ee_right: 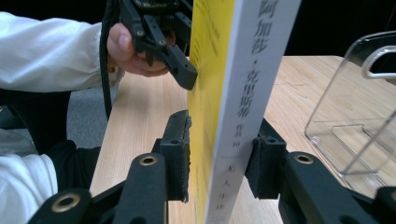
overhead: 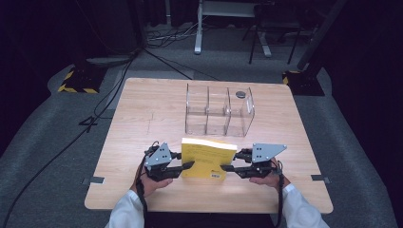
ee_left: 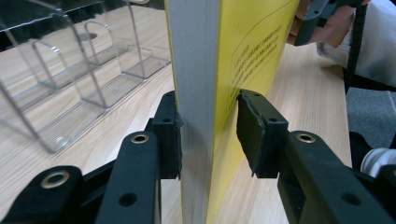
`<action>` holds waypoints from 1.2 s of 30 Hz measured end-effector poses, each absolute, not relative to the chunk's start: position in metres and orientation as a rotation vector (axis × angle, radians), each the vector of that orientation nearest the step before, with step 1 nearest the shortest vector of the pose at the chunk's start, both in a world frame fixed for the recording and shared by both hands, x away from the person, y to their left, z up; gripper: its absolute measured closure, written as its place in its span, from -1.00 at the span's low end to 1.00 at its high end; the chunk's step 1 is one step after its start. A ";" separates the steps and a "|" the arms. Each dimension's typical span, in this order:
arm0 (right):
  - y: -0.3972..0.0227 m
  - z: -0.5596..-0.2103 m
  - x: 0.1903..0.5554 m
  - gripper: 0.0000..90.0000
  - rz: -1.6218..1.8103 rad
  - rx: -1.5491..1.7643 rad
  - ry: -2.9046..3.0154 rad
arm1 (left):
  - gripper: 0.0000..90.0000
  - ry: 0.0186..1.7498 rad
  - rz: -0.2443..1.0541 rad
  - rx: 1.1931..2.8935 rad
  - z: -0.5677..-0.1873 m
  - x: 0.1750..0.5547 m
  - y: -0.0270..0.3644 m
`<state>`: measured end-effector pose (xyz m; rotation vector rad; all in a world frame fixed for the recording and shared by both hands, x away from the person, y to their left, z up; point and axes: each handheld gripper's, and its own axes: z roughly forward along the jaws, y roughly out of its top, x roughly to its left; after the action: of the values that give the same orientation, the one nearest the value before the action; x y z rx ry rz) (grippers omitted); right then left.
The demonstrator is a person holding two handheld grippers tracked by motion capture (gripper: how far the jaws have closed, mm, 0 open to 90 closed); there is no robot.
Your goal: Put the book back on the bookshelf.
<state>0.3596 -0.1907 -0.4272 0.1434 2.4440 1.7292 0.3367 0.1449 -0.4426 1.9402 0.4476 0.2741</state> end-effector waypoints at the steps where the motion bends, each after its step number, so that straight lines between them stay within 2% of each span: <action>1: -0.193 -0.427 0.359 0.58 1.721 0.158 2.430 | 0.38 0.444 0.275 1.941 -0.442 0.340 0.138; 7: -0.209 -0.427 0.357 0.62 1.703 0.196 2.403 | 0.37 0.424 0.247 1.937 -0.443 0.349 0.120; 9: -0.216 -0.427 0.355 0.57 1.703 0.200 2.411 | 0.36 0.409 0.235 1.938 -0.443 0.352 0.113; 11: -0.220 -0.427 0.355 0.39 1.698 0.199 2.441 | 0.36 0.400 0.224 1.941 -0.443 0.354 0.104; 12: -0.222 -0.428 0.355 0.39 1.687 0.208 2.441 | 0.35 0.400 0.223 1.940 -0.443 0.354 0.102; 18: -0.220 -0.436 0.359 0.39 1.655 0.229 2.473 | 0.36 0.381 0.232 1.941 -0.444 0.351 0.095; 21: -0.215 -0.443 0.360 0.54 1.638 0.245 2.472 | 0.37 0.367 0.248 1.954 -0.445 0.347 0.096; 27: -0.212 -0.449 0.358 0.61 1.622 0.243 2.462 | 0.31 0.398 0.309 1.981 -0.446 0.341 0.101; 32: -0.212 -0.450 0.357 0.60 1.624 0.250 2.449 | 0.42 0.429 0.293 2.001 -0.450 0.341 0.111; 36: -0.208 -0.451 0.356 0.51 1.599 0.276 2.451 | 0.45 0.444 0.296 2.036 -0.456 0.340 0.114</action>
<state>0.3557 -0.2085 -0.4512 0.2756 2.4515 1.5986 0.3396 0.1137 -0.4562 2.0358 0.4440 0.2959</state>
